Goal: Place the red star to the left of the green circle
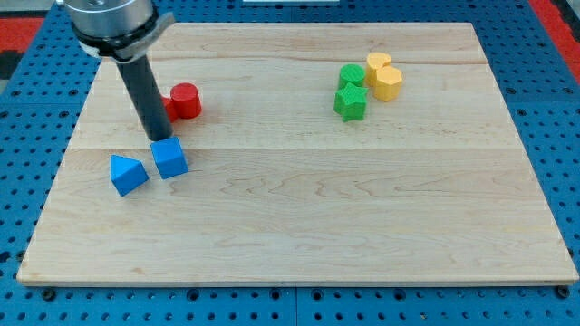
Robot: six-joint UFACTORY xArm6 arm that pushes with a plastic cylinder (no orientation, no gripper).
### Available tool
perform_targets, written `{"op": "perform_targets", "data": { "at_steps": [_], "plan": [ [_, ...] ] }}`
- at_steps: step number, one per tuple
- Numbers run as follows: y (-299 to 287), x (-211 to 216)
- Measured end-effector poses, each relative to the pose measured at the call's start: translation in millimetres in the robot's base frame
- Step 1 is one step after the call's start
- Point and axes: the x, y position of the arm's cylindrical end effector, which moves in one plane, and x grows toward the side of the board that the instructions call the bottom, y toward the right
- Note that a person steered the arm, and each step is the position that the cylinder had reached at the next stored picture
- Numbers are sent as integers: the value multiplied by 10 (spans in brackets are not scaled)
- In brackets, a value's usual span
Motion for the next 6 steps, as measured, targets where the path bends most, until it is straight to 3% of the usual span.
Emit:
{"op": "perform_targets", "data": {
  "at_steps": [1, 2, 6],
  "plan": [
    [-221, 69],
    [-965, 1],
    [320, -718]
  ]
}}
